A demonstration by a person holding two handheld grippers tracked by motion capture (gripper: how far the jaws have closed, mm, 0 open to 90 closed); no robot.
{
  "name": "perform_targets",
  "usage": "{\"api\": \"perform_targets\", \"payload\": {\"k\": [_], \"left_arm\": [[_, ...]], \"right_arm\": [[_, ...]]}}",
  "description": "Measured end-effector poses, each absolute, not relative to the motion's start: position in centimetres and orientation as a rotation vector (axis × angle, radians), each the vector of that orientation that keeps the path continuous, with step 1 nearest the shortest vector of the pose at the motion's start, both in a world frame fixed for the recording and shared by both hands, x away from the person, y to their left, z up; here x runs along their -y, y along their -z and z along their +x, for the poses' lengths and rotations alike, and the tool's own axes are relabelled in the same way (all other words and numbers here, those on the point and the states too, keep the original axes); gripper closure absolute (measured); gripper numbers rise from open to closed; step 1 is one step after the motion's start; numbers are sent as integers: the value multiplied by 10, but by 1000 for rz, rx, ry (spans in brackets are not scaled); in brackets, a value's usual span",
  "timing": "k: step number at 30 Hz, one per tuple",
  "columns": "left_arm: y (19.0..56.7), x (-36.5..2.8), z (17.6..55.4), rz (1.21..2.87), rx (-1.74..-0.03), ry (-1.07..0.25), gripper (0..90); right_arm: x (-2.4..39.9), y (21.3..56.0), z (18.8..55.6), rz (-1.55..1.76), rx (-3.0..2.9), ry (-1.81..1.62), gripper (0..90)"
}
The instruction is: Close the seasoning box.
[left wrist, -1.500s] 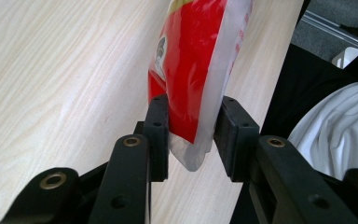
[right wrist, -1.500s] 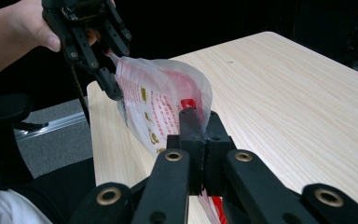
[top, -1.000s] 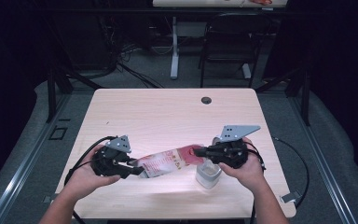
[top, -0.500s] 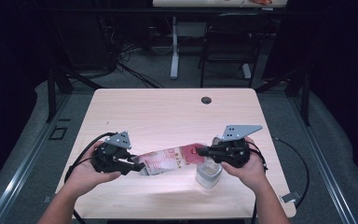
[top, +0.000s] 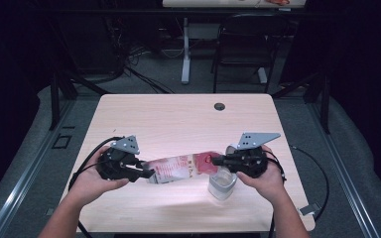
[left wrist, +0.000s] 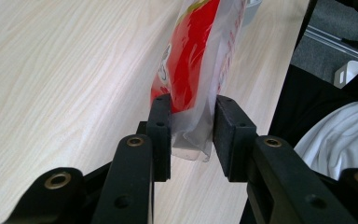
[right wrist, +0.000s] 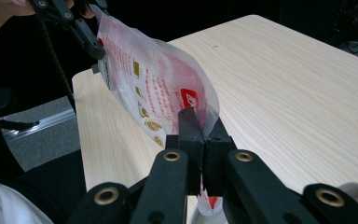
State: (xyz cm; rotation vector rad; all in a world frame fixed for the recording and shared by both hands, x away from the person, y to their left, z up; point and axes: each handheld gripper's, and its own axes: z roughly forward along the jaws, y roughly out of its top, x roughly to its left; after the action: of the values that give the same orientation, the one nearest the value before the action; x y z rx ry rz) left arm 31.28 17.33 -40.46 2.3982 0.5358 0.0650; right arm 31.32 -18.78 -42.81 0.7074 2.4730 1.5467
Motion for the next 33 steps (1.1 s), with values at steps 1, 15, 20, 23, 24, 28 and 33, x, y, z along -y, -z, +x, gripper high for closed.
{"api": "perform_targets", "payload": {"k": [1, 15, 20, 23, 24, 28, 33], "left_arm": [[404, -173, 313, 2398, -534, -66, 698], [400, -172, 314, 2387, -533, -73, 700], [398, -172, 315, 2385, -535, -69, 700], [397, -171, 315, 2386, -533, -72, 700], [397, -171, 315, 2386, -532, -73, 701], [395, -170, 315, 2388, -530, -76, 701], [391, -168, 315, 2384, -531, -75, 702]], "right_arm": [[188, 428, 313, 708, -2475, -1547, 889], [192, 430, 315, 726, -2473, -1561, 884], [193, 431, 316, 731, -2471, -1564, 883], [193, 431, 316, 730, -2474, -1555, 882], [193, 431, 316, 729, -2475, -1554, 881], [194, 432, 316, 735, -2473, -1561, 880], [195, 433, 317, 736, -2478, -1548, 878]]}}
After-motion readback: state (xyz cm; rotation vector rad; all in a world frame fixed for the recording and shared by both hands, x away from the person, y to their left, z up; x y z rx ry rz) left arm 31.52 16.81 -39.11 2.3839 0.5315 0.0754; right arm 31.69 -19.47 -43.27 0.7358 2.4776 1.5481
